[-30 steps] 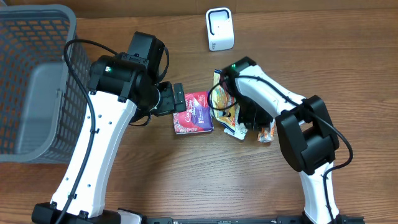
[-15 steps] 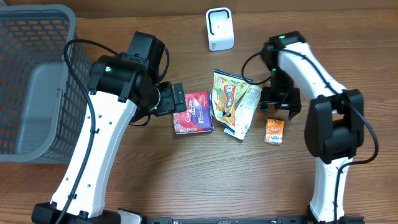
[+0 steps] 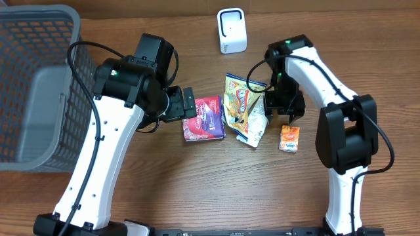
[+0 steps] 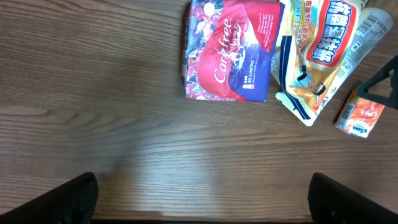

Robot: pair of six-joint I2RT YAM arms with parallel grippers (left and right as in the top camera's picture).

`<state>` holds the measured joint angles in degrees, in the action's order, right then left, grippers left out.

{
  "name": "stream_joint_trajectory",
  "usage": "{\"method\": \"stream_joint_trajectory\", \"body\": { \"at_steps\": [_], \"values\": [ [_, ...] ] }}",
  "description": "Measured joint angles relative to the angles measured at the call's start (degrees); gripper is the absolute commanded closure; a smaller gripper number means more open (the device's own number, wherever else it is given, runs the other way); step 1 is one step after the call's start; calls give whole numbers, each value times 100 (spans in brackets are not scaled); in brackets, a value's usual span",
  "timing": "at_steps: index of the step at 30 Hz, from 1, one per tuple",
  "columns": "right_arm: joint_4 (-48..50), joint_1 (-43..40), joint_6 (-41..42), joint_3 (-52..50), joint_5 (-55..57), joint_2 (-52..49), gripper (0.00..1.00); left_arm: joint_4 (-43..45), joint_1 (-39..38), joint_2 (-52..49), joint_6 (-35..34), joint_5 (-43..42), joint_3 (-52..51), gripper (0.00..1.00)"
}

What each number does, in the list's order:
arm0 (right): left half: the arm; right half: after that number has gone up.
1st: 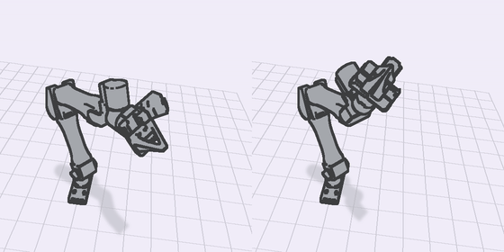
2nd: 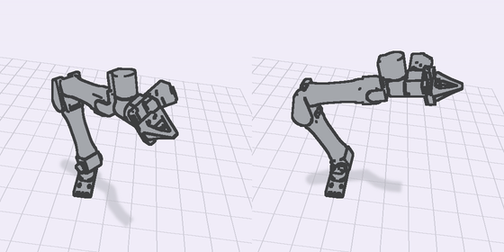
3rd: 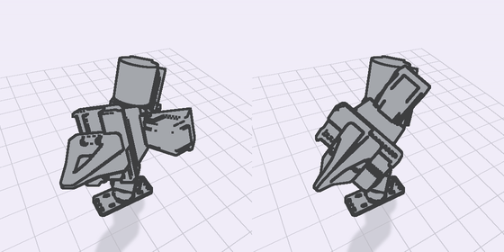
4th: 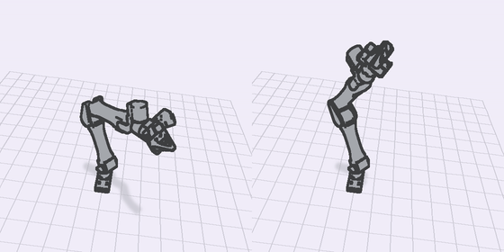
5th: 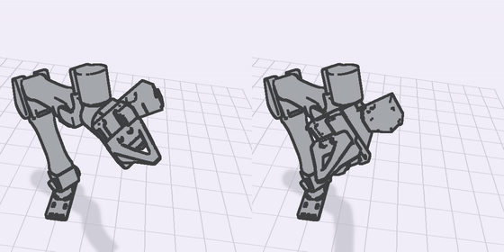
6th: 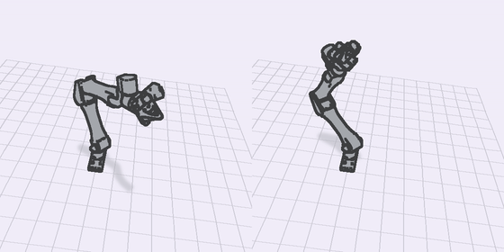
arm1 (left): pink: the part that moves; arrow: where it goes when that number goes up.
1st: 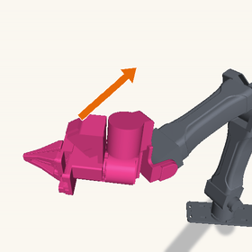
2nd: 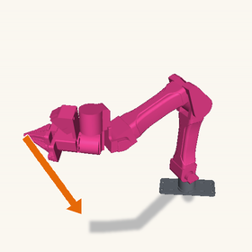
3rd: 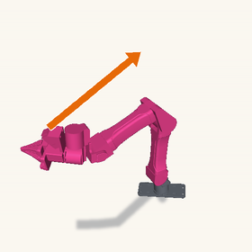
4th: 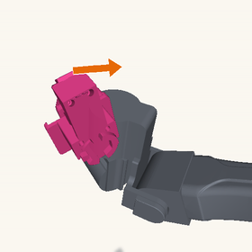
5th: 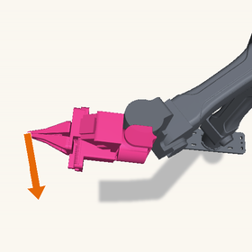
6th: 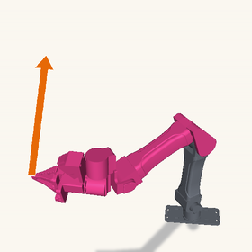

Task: Scan the item barcode

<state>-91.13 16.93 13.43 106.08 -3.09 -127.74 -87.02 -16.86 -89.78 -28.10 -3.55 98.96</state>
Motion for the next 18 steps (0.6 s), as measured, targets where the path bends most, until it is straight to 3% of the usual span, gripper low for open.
{"method": "stream_joint_trajectory", "body": {
  "at_steps": [10, 13, 18],
  "values": [
    [706, 118, 741, -872, 914, -15, 40, 0, 0, 0, 0, 0, 0, 0],
    [966, 138, 966, -1025, 1045, -17, 47, 0, 0, 0, 0, 0, 0, 0],
    [1209, 144, 1189, -1150, 1279, -15, 69, -2, 0, 0, 0, 0, 0, 0]
  ]
}}
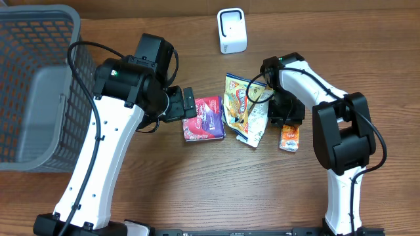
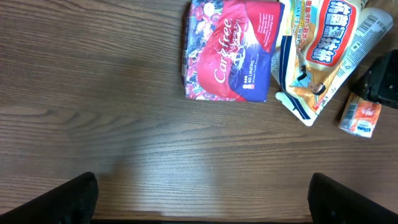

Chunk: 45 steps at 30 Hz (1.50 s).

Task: Scan the item barcode

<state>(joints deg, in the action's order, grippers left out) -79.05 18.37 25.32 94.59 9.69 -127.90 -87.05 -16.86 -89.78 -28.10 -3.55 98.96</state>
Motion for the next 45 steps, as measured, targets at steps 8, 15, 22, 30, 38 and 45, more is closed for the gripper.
{"method": "stream_joint_trajectory", "body": {
  "at_steps": [8, 15, 22, 30, 38, 45],
  "values": [
    [-417, -17, 146, 70, 42, -4, 96, 0, 0, 0, 0, 0, 0, 0],
    [-1340, -321, 31, 1021, -146, -11, 91, 0, 0, 0, 0, 0, 0, 0],
    [-1687, -951, 157, 1235, -197, 63, 91, 2, 0, 0, 0, 2, 0, 0],
    [-1609, -1351, 417, 1202, -188, 2214, 27, 2, 0, 0, 0, 2, 0, 0],
    [42, -1414, 603, -1211, -789, 4144, 11, 7, 0, 0, 0, 2, 0, 0],
    [2837, -1858, 669, -4247, -2983, 4345, 25, 0, 0, 0, 0, 0, 0, 0]
  ]
}}
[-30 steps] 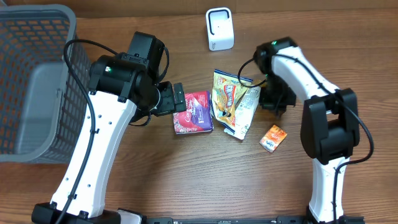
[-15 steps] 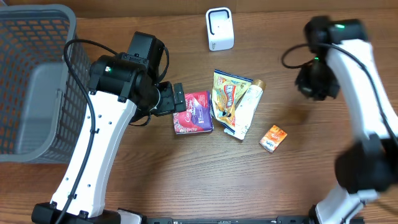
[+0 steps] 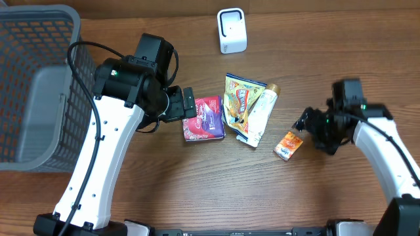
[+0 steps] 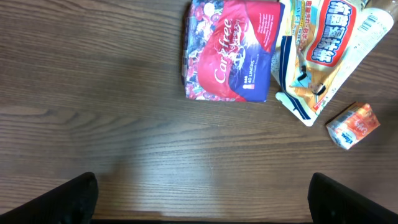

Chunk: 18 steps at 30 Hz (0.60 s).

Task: Scan the item barcode

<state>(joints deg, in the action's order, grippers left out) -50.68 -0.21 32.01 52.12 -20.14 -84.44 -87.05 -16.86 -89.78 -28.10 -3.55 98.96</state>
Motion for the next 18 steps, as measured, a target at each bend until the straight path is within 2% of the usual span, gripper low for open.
{"method": "stream_joint_trajectory", "body": {
  "at_steps": [4, 8, 13, 18],
  "values": [
    [951, -127, 190, -946, -925, 9, 28, 2, 0, 0, 0, 0, 0, 0],
    [1547, -127, 498, -1484, -1314, 13, 37, 0, 0, 0, 0, 2, 0, 0],
    [2072, -127, 813, -1884, -1425, 17, 56, 2, 0, 0, 0, 2, 0, 0],
    [2208, -127, 868, -1886, -1322, 24, 84, 4, 0, 0, 0, 2, 0, 0]
  ]
}}
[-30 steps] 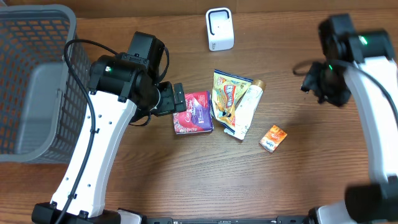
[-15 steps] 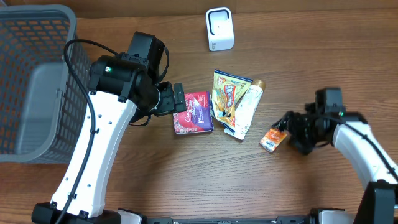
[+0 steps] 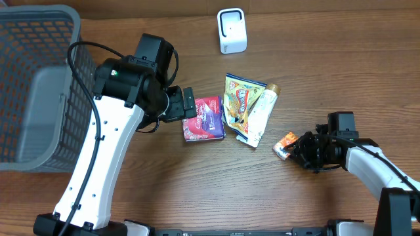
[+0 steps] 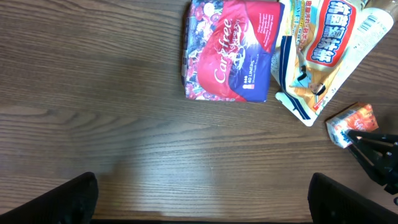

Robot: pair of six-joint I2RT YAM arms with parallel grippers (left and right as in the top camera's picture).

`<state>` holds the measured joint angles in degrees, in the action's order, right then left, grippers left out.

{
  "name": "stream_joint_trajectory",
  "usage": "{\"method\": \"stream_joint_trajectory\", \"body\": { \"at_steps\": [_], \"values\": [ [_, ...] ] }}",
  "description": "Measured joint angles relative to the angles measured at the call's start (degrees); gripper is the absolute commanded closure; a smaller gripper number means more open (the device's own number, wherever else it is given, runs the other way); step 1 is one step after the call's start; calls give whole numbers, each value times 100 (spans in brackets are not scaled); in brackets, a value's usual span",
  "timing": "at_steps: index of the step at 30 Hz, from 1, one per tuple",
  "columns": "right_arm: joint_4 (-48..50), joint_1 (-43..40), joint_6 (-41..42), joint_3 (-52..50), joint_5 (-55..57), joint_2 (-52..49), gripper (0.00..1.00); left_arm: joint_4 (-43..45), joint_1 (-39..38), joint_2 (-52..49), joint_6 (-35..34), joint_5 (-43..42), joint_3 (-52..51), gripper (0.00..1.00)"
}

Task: Scan the item barcode

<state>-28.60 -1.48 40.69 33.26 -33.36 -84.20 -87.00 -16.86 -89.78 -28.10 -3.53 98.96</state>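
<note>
A small orange box (image 3: 286, 144) lies tilted on the wooden table; the left wrist view shows it too (image 4: 351, 124). My right gripper (image 3: 303, 151) sits low on the table just right of the box. It is open, and its dark fingertips (image 4: 364, 138) are at the box's right end. The white barcode scanner (image 3: 231, 31) stands at the back. My left gripper (image 4: 202, 202) hangs wide open and holding nothing above bare table, left of a red packet (image 4: 227, 50).
A yellow snack bag (image 3: 237, 101) and a white tube (image 3: 260, 113) lie between the red packet (image 3: 204, 118) and the box. A grey mesh basket (image 3: 33, 85) fills the left side of the table.
My right gripper has come down and left, from a short way right of the orange box to right against its right end. The box and the left arm have not moved.
My right gripper first hovered by the white tube, above the upright orange box. Then it was down at the box's top end. Later the arm was out at the right and the box lay turned diagonally. Now the open gripper is at the box's right end.
</note>
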Motion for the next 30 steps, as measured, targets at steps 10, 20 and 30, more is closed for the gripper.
{"method": "stream_joint_trajectory", "body": {
  "at_steps": [10, 20, 30],
  "values": [
    [-903, 0, -282, 616, 769, 9, 96, -2, 0, 0, 0, 0, 0, 0],
    [-4398, 710, -186, 2868, 3816, 55, 96, -2, 0, 0, 0, 17, 0, 0],
    [-4677, 789, 20, 2870, 4603, -890, 96, -2, 0, 0, 0, 17, 0, 0]
  ]
}}
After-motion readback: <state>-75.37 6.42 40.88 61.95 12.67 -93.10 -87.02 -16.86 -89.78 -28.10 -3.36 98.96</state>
